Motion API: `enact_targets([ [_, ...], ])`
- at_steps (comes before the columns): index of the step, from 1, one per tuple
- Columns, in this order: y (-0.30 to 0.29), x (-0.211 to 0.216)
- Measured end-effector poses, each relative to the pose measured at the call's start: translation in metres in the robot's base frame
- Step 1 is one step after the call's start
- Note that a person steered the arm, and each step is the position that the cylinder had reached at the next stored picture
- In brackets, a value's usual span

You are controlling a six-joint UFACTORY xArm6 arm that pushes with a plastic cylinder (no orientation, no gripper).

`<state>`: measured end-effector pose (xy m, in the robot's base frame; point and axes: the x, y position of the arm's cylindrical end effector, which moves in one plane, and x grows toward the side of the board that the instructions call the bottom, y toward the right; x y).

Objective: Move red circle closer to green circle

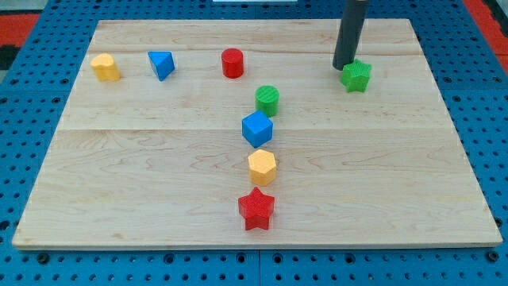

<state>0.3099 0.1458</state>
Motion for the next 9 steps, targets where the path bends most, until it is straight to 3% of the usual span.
enact_targets([
  [2,0.002,-0.018],
  [3,0.046,-0.018],
  [4,0.05,-0.052],
  [5,0.049,-0.111],
  [7,0.045,-0.119],
  [8,-0.001,-0.117],
  [9,-0.084,-0.117],
])
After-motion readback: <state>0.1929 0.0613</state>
